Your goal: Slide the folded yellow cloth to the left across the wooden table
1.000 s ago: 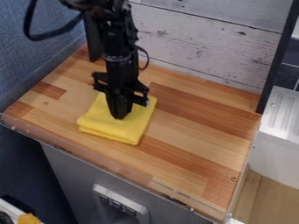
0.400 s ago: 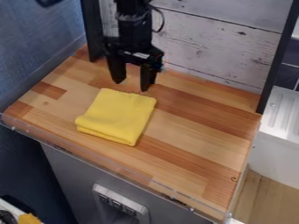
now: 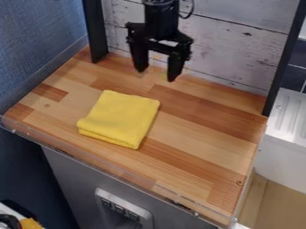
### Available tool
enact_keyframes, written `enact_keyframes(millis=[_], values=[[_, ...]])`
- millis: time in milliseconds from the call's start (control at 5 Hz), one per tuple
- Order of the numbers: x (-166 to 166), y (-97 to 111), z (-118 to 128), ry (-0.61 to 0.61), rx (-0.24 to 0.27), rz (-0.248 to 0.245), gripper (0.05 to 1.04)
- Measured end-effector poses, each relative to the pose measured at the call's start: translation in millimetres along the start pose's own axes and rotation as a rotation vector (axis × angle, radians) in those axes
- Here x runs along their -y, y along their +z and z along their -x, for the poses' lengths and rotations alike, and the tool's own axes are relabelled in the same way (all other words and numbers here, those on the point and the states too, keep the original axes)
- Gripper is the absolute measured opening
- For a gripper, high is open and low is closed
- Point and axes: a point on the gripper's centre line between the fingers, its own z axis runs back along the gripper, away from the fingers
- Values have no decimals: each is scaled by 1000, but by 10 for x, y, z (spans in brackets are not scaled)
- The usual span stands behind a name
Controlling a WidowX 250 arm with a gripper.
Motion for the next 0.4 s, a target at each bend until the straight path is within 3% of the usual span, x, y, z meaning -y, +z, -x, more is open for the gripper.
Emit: enact_keyframes(millis=[400], values=[[153,-118,-84,14,-27,7,999]])
